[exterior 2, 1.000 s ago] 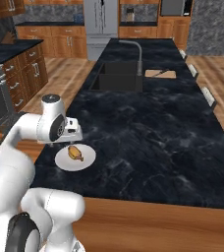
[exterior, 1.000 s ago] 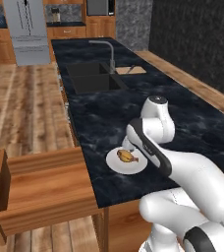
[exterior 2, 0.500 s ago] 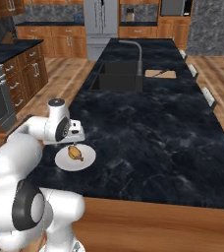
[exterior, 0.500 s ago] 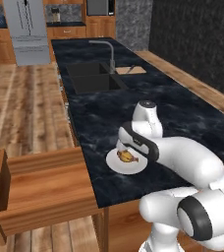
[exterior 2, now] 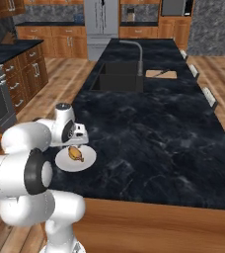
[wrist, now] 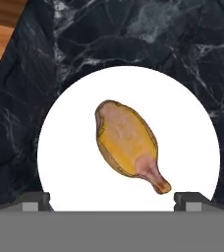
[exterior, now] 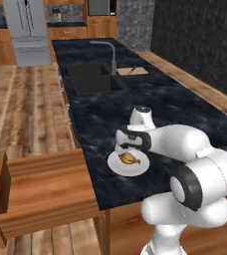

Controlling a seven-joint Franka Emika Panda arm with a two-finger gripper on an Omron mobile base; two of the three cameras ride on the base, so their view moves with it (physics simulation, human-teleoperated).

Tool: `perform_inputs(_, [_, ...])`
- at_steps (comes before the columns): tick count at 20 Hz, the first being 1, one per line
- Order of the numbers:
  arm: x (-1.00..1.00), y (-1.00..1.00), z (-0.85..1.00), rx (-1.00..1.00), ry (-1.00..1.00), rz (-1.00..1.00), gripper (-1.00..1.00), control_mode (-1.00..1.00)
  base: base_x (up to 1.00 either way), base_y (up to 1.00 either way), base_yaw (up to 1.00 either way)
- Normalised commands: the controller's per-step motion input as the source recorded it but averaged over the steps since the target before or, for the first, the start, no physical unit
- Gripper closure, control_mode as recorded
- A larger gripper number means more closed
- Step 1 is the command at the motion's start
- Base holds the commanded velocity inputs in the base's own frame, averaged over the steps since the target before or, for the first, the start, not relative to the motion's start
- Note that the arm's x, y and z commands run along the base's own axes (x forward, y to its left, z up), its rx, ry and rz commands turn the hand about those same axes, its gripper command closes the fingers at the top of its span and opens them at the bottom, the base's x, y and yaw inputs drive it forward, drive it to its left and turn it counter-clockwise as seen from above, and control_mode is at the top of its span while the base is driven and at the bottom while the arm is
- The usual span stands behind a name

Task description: Pick up the knife from the drawer and place it on the cutting board. Then place the meat from the plate to the cutting board.

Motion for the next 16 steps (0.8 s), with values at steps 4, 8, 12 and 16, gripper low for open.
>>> perform_inputs(4, [0.23, 0.00, -0.26, 0.00, 0.04, 0.00, -1.00, -1.00, 0.00, 0.00, 0.00])
perform_inputs(8, [0.23, 0.00, -0.26, 0.00, 0.01, 0.00, -1.00, -1.00, 0.00, 0.00, 0.00])
perform_inputs(12, [0.23, 0.01, -0.22, 0.00, 0.00, 0.00, -1.00, -1.00, 0.00, 0.00, 0.00])
perform_inputs(16, [0.06, 0.01, -0.23, 0.00, 0.00, 0.00, -1.00, -1.00, 0.00, 0.00, 0.00])
